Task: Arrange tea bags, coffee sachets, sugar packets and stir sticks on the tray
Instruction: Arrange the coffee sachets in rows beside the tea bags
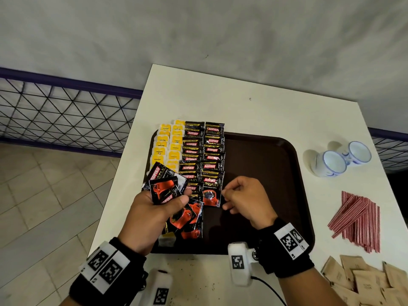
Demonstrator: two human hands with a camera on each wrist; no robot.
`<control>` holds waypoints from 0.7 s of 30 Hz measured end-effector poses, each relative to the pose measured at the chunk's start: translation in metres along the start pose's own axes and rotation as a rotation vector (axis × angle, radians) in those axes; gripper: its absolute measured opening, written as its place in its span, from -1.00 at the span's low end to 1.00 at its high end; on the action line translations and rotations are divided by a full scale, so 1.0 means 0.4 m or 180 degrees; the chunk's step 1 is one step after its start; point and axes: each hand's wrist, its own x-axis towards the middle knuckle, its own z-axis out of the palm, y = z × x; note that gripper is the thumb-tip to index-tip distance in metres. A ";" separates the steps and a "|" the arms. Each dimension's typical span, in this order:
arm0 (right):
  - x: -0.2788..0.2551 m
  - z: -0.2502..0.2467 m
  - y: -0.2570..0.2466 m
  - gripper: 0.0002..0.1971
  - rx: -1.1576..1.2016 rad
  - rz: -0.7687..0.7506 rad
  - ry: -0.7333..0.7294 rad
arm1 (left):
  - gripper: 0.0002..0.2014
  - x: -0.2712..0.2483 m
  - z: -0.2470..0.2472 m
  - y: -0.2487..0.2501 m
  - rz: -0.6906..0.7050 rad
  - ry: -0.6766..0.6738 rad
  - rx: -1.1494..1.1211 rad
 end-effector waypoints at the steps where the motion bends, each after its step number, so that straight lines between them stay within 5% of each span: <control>1: -0.003 -0.005 -0.004 -0.94 -0.0071 -0.0091 0.0060 | -0.78 -0.001 0.000 0.000 0.0002 -0.0052 0.0052; 4: -0.023 -0.021 -0.039 -0.96 -0.0137 -0.0595 0.0030 | -0.74 -0.004 0.005 0.002 -0.0119 -0.0308 0.0138; 10: -0.052 0.000 -0.128 -0.82 -0.0246 -0.1454 -0.0959 | -0.73 -0.010 0.022 0.006 -0.0320 -0.0874 0.0425; 14: -0.044 0.016 -0.130 -0.86 -0.0259 -0.1402 -0.0971 | -0.69 -0.014 0.027 0.010 -0.0333 -0.0998 0.0504; 21: -0.032 0.008 -0.100 -0.83 0.0466 -0.0974 -0.0714 | -0.68 -0.007 0.002 0.005 -0.0053 -0.0480 0.0435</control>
